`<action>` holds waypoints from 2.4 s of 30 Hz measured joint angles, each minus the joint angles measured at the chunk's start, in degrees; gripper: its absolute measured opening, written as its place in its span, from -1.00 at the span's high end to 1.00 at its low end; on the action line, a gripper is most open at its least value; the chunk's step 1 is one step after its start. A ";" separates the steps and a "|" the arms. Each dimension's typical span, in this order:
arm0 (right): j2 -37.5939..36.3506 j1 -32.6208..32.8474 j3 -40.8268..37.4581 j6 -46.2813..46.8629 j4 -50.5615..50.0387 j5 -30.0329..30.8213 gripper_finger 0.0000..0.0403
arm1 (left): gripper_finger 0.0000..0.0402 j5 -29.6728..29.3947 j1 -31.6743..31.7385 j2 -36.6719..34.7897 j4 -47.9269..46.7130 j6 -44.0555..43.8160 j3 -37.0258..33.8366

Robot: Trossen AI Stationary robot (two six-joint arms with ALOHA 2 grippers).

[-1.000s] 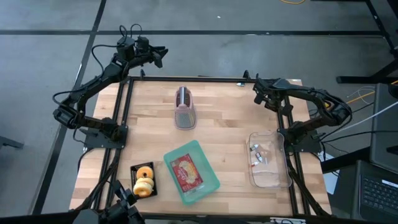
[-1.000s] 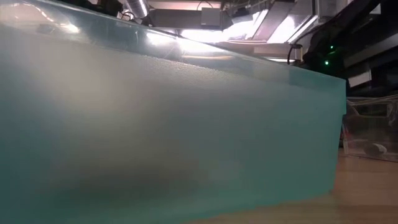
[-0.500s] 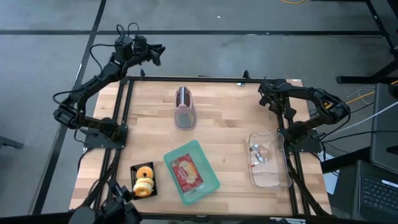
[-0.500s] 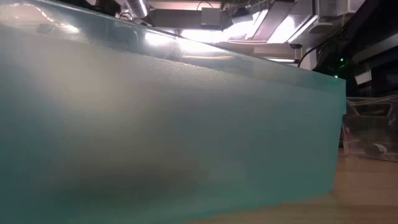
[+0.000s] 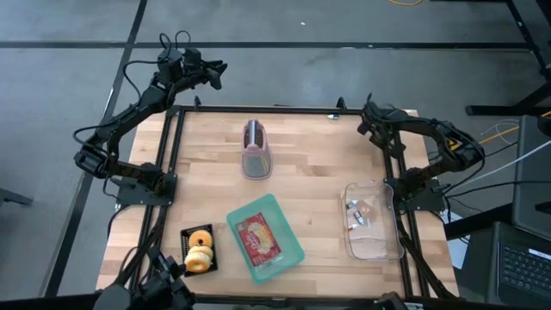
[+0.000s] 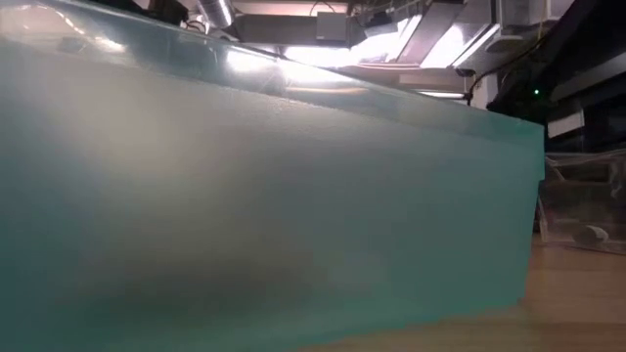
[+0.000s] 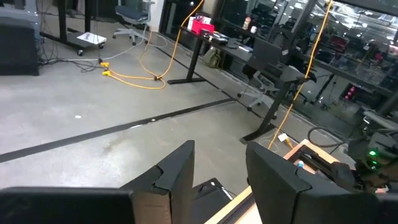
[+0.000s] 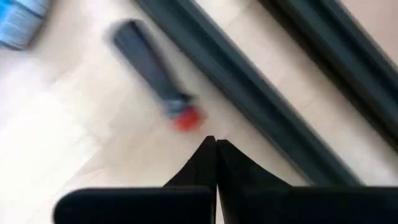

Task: Pick & Place Food Item
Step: Put the dark red food coloring bottle into the transparent bin

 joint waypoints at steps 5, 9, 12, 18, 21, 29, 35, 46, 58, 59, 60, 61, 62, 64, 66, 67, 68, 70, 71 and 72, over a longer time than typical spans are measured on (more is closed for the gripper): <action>-0.60 0.86 -0.32 -6.14 3.43 -2.67 1.00 | 0.30 0.74 0.00 0.00 0.00 0.04 0.00; -3.14 2.65 0.74 -12.97 17.90 -10.05 1.00 | 0.30 0.82 0.00 0.00 0.02 -0.32 0.00; -4.68 3.73 4.21 -13.74 18.84 -14.70 1.00 | 0.30 0.87 0.00 0.00 0.00 -0.42 0.00; -5.32 6.13 15.83 -16.37 5.53 -10.21 1.00 | 0.30 0.89 0.00 0.00 0.07 -0.21 -0.01; -4.26 6.24 22.90 -16.14 -9.19 3.59 1.00 | 0.30 0.89 0.00 0.00 0.22 -0.09 -0.02; 4.16 4.99 25.89 -18.18 -15.18 0.33 1.00 | 0.30 0.90 -0.02 0.00 0.50 0.08 0.00; 10.45 5.28 26.05 -20.53 -10.68 -1.10 1.00 | 0.30 0.89 -0.11 0.00 0.49 0.09 0.00; 22.35 -0.12 42.16 -32.08 -18.45 6.36 1.00 | 0.30 1.88 -0.11 0.00 0.48 0.07 0.00; 25.02 -1.59 45.88 -35.93 -27.75 -2.50 1.00 | 0.30 3.72 -0.11 0.00 0.48 0.07 0.00; 24.95 -1.11 45.88 -36.68 -27.92 -4.49 1.00 | 0.30 4.06 -0.11 0.00 0.46 0.07 0.00; 24.74 -0.52 45.86 -37.36 -27.93 -5.87 0.99 | 0.30 4.27 -0.13 0.00 0.48 0.07 0.00; 24.49 0.19 46.01 -38.11 -27.94 -6.64 0.97 | 0.30 4.34 -0.13 0.00 0.48 0.07 -0.01; 24.29 0.95 46.42 -38.66 -28.01 -7.00 0.94 | 0.30 4.35 -0.13 0.00 0.48 0.07 0.00; 24.04 2.01 47.30 -39.56 -27.88 -7.27 0.86 | 0.30 4.33 -0.11 0.00 0.46 0.07 -0.01; 23.95 2.46 48.09 -40.10 -27.92 -7.85 0.75 | 0.30 4.35 -0.13 0.00 0.48 0.07 -0.02; 23.95 2.53 48.23 -40.12 -27.87 -8.31 0.70 | 0.30 4.35 -0.13 0.00 0.46 0.09 0.00; 23.93 2.53 48.24 -40.14 -27.92 -8.85 0.64 | 0.30 4.33 -0.11 0.00 0.46 0.09 0.00; 23.93 2.53 48.24 -40.10 -28.13 -9.51 0.50 | 0.30 4.33 -0.11 0.00 0.46 0.09 -0.01; 23.93 2.52 48.24 -40.09 -28.13 -9.78 0.43 | 0.30 4.33 -0.12 0.00 0.44 0.07 -0.02; 23.93 2.43 48.24 -40.07 -28.11 -10.14 0.36 | 0.30 4.33 -0.13 0.00 0.44 0.09 0.00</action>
